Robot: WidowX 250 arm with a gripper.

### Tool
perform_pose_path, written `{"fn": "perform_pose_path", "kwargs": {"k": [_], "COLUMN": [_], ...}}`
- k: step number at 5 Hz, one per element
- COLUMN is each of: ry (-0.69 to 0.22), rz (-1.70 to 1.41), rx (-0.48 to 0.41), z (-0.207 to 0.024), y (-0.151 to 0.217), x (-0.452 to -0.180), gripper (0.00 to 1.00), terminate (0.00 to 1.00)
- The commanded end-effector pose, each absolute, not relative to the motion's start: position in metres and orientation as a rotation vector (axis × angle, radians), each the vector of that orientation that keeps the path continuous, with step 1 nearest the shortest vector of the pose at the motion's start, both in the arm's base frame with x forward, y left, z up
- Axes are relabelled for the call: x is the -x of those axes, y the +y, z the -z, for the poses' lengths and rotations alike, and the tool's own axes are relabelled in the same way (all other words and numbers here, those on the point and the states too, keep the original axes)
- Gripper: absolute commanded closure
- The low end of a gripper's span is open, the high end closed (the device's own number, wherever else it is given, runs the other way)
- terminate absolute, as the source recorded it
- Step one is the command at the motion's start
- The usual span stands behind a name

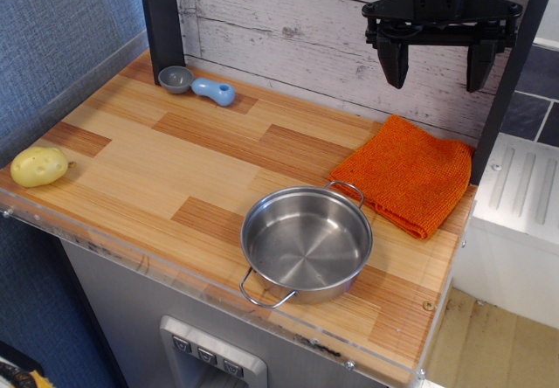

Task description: Put the pot on top of the napkin.

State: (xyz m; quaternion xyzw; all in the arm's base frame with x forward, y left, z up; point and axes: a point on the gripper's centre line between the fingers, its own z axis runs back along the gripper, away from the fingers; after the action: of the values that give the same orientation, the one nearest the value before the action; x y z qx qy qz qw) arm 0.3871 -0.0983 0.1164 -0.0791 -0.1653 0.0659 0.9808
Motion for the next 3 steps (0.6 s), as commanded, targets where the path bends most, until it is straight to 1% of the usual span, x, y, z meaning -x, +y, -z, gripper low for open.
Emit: {"fn": "perform_pose_path", "kwargs": {"k": [1, 2, 3], "ry": [-0.333, -0.357, -0.370], "rz": [-0.133, -0.047, -0.019], "rx": [0.159, 0.084, 0.029], "z": [-0.116, -0.123, -0.132], "y": [-0.098, -0.080, -0.060], "x": [-0.387, -0.357, -0.335], "gripper": [0.00, 0.00, 0.00], "terminate": [0.00, 0.00, 0.00]}}
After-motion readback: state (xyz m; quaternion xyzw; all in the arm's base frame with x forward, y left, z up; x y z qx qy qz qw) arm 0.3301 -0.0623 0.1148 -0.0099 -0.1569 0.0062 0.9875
